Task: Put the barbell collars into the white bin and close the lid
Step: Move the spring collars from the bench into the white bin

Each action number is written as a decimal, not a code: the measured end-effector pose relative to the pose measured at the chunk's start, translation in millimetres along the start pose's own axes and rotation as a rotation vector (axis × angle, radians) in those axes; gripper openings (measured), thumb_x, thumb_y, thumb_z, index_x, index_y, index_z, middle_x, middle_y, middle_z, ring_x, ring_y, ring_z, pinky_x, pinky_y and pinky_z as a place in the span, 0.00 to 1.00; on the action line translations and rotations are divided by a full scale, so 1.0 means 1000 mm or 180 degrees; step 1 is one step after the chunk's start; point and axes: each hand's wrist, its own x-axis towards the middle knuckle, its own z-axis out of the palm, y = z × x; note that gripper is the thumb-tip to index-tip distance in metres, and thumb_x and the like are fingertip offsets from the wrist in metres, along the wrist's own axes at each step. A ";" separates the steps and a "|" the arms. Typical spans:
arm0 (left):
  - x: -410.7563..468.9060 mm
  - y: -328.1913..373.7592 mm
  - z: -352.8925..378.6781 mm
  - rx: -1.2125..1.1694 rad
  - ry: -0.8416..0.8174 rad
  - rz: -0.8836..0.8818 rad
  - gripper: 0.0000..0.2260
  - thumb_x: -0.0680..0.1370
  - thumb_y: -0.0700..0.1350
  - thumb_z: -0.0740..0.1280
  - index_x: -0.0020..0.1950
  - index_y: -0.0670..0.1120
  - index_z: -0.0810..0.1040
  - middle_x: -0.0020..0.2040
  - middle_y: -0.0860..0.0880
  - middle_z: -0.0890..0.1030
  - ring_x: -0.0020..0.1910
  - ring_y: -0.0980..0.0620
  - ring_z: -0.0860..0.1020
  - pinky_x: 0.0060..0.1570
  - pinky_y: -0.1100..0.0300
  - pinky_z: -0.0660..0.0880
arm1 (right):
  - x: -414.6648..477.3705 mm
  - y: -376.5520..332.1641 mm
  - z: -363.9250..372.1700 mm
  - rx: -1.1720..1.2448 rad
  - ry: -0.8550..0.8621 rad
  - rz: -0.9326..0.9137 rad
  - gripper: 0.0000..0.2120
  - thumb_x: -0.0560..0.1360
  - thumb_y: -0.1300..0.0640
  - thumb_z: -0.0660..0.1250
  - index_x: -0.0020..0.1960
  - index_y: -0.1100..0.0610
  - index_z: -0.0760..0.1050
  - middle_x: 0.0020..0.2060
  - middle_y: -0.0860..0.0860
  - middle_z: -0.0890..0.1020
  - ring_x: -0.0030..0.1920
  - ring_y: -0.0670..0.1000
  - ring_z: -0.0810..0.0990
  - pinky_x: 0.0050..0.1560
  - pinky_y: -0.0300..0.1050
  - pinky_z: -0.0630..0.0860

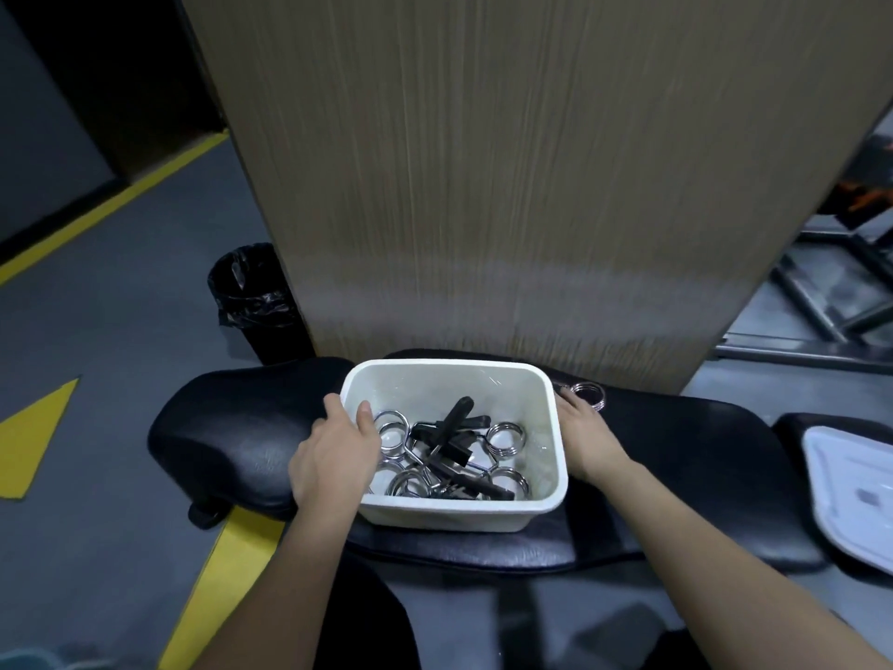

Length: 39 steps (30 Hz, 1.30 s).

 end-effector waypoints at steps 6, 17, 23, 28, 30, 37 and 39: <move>0.000 -0.002 0.000 0.0026 -0.0055 -0.0034 0.18 0.82 0.60 0.47 0.57 0.47 0.65 0.55 0.41 0.80 0.51 0.37 0.78 0.44 0.49 0.68 | 0.001 -0.022 -0.002 -0.0192 -0.0755 0.0267 0.31 0.80 0.44 0.59 0.79 0.52 0.58 0.76 0.53 0.63 0.76 0.58 0.59 0.76 0.54 0.57; -0.003 -0.001 -0.004 0.0098 -0.0069 -0.0095 0.20 0.81 0.60 0.47 0.58 0.46 0.66 0.56 0.39 0.80 0.53 0.36 0.78 0.47 0.48 0.69 | -0.041 0.032 0.013 -0.0176 0.0540 0.0785 0.13 0.79 0.44 0.65 0.61 0.45 0.82 0.53 0.53 0.76 0.55 0.58 0.74 0.46 0.51 0.77; -0.005 0.000 -0.007 0.0076 -0.0071 -0.0110 0.20 0.82 0.60 0.48 0.59 0.45 0.66 0.57 0.38 0.80 0.55 0.35 0.77 0.46 0.48 0.67 | -0.063 0.026 0.002 0.0327 0.0350 0.1413 0.18 0.76 0.48 0.57 0.59 0.47 0.81 0.55 0.53 0.79 0.60 0.58 0.75 0.57 0.52 0.75; -0.008 0.000 -0.007 0.0013 -0.0054 -0.0070 0.20 0.82 0.59 0.48 0.58 0.44 0.66 0.56 0.37 0.80 0.54 0.34 0.77 0.47 0.47 0.68 | -0.080 0.033 0.000 0.0317 0.0366 0.1672 0.20 0.76 0.40 0.61 0.62 0.48 0.78 0.57 0.53 0.76 0.62 0.58 0.74 0.56 0.52 0.74; -0.009 0.000 -0.007 0.0001 -0.0045 -0.0065 0.20 0.82 0.59 0.48 0.58 0.44 0.66 0.56 0.37 0.80 0.54 0.34 0.77 0.46 0.47 0.68 | -0.090 0.044 0.009 0.0219 0.0476 0.1747 0.24 0.79 0.45 0.62 0.73 0.49 0.67 0.62 0.56 0.74 0.63 0.61 0.73 0.56 0.55 0.75; -0.008 -0.001 -0.006 0.0012 -0.0038 -0.0078 0.20 0.82 0.59 0.48 0.58 0.44 0.67 0.56 0.37 0.80 0.54 0.34 0.77 0.46 0.47 0.67 | -0.109 0.080 0.013 0.1264 0.1152 0.2532 0.13 0.81 0.55 0.59 0.57 0.59 0.79 0.55 0.63 0.77 0.54 0.68 0.78 0.57 0.58 0.75; -0.007 -0.001 -0.006 0.0017 -0.0050 -0.0082 0.20 0.82 0.59 0.48 0.58 0.44 0.67 0.56 0.37 0.80 0.54 0.34 0.77 0.46 0.47 0.67 | -0.109 0.077 0.008 0.1334 0.1080 0.2434 0.13 0.79 0.51 0.65 0.61 0.56 0.78 0.56 0.61 0.76 0.54 0.67 0.78 0.53 0.54 0.73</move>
